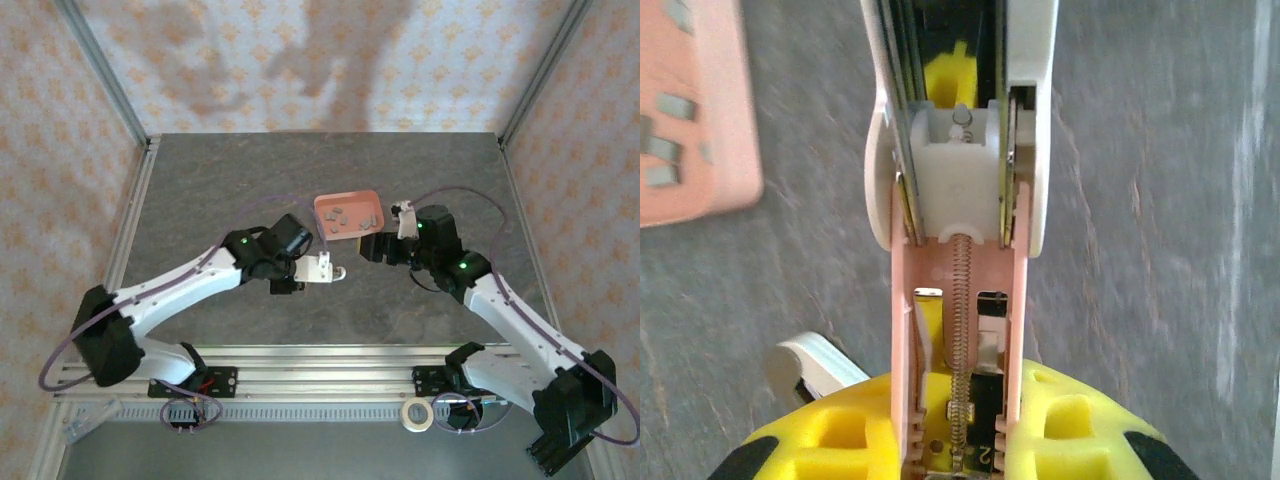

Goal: Load the staples into the stapler

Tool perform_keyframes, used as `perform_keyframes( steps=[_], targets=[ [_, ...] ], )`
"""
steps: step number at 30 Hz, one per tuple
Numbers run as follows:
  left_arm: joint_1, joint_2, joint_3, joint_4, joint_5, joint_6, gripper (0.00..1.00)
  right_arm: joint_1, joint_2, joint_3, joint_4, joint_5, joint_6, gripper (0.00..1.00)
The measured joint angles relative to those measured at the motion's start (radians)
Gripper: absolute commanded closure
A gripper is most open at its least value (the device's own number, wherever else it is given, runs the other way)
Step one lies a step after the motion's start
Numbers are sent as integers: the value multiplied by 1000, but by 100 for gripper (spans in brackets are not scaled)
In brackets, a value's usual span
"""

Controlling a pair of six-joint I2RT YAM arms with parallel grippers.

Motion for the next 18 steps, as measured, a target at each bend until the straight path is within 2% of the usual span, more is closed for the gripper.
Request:
perform_keyframes(
  steps=[7, 13, 18],
  targets=[
    [-31, 253, 192, -237, -122, 68, 91, -50, 55, -42, 0, 66, 160, 36],
    [-50, 405, 281, -317, -233, 71, 91, -166, 56, -107, 8, 52, 212, 37],
    [-56, 504, 368, -344, -286, 67, 90, -214, 57, -134, 10, 30, 216, 37]
  ],
)
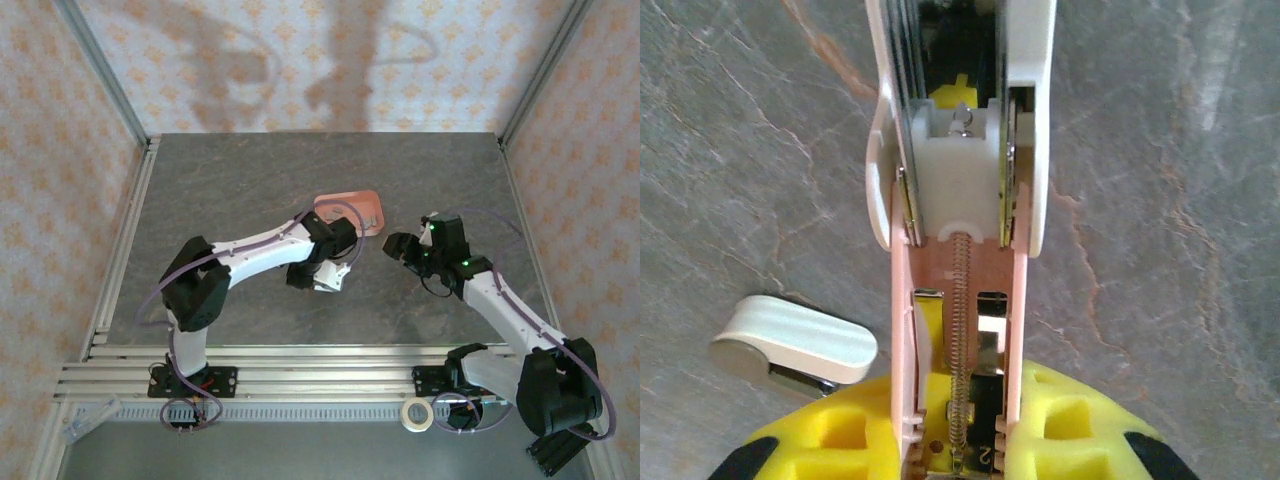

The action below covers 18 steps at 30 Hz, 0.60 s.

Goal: Load the staples into the stapler

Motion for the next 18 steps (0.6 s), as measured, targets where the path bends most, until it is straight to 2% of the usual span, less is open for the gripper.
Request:
perform_keyframes(
  steps=[11, 18],
  targets=[
    [-28, 134, 94, -35, -58, -3, 88, -79, 4, -16, 4, -51, -9, 37],
    [-46, 142, 101, -34, -62, -9, 63, -79, 4, -26, 10, -67, -17, 37]
  ],
)
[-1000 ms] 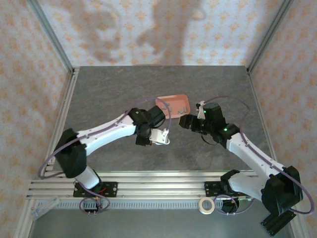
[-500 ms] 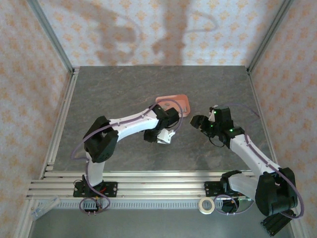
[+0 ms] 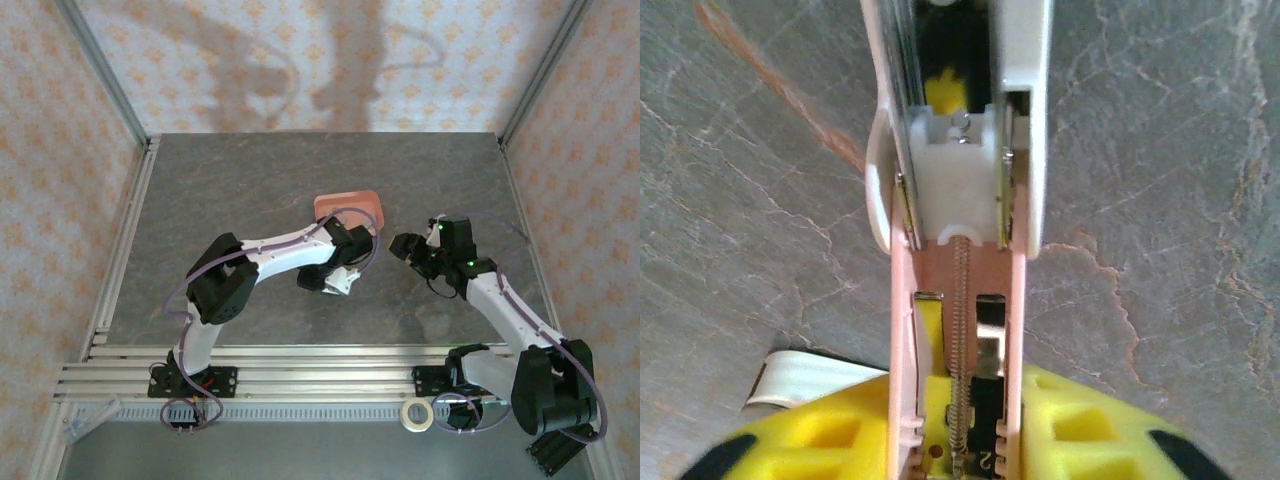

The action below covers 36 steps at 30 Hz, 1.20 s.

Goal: Load the staples into the stapler

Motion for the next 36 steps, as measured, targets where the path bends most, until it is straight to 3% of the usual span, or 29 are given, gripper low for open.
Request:
perform_keyframes(
  steps=[9, 18, 25, 36],
  targets=[
    [-2, -51, -22, 49, -6, -3, 44, 0, 0, 14, -30, -27, -51, 36],
    [42, -441, -273, 272, 45, -137, 32, 61, -3, 120, -133, -23, -156, 36],
    [147, -763, -608, 573, 79, -406, 21, 183, -29, 187, -186, -3, -305, 37],
    [193, -1134, -1049, 1013, -49, -984, 8, 270, 68, 356, -301, -8, -674, 37]
  ],
)
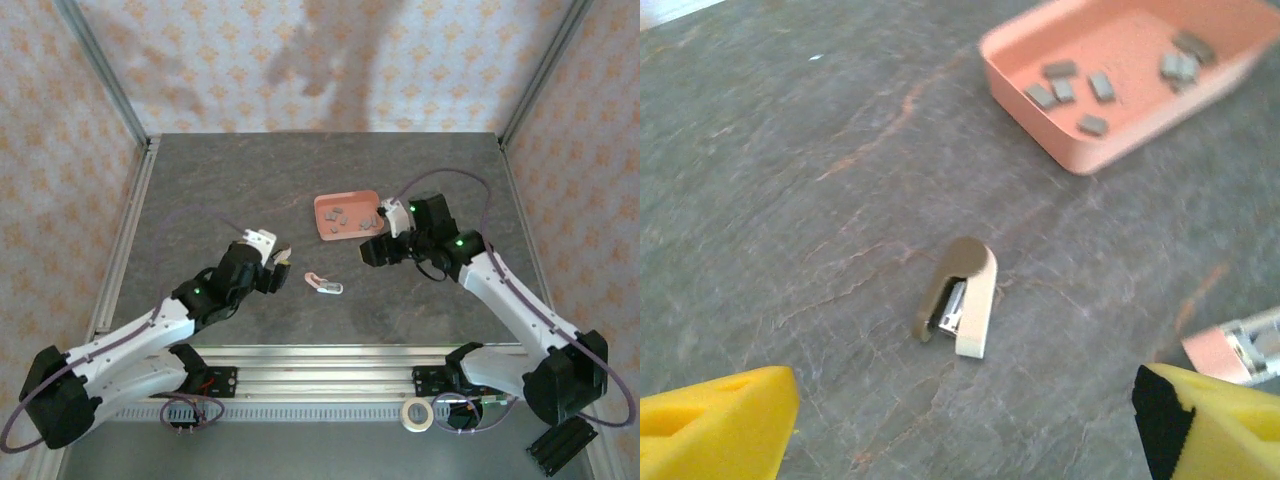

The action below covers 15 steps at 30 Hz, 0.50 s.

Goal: Load the staples into the stapler

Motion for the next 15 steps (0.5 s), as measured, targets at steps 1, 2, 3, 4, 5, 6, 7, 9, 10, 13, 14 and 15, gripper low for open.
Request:
perform_keyframes(
  steps=[1, 2, 3, 4, 5, 6, 7, 9, 10, 13, 14, 15],
  targets=[
    [2, -23, -26, 26, -15, -39, 8, 3, 17, 13, -3, 0, -23, 37],
    [4, -44, -50, 51, -27, -71, 8, 8, 34, 25, -7, 1, -47, 37],
    [5, -66, -76, 79, -40, -105, 8, 16, 51, 36, -8, 1, -70, 37],
    [5, -89, -102, 105, -55, -138, 8, 29, 70, 47, -10, 5, -92, 38],
    [6, -107, -125, 127, -71, -165, 8, 43, 85, 53, -11, 9, -109, 38],
    [6, -127, -151, 150, -93, -196, 8, 60, 103, 59, -11, 14, -130, 38],
    [6, -148, -177, 171, -119, -227, 8, 76, 119, 63, -13, 17, -150, 38],
    [6, -180, -224, 203, -165, -271, 9, 102, 149, 71, -15, 21, -187, 38],
    [6, -193, -244, 216, -186, -288, 9, 114, 162, 75, -18, 24, -206, 38],
    [16, -227, -293, 249, -228, -326, 10, 151, 201, 87, -27, 34, -272, 37],
    [18, -235, -304, 258, -233, -330, 10, 164, 214, 93, -31, 39, -292, 37],
    [19, -241, -312, 268, -237, -332, 10, 179, 230, 100, -31, 45, -313, 37]
  ],
)
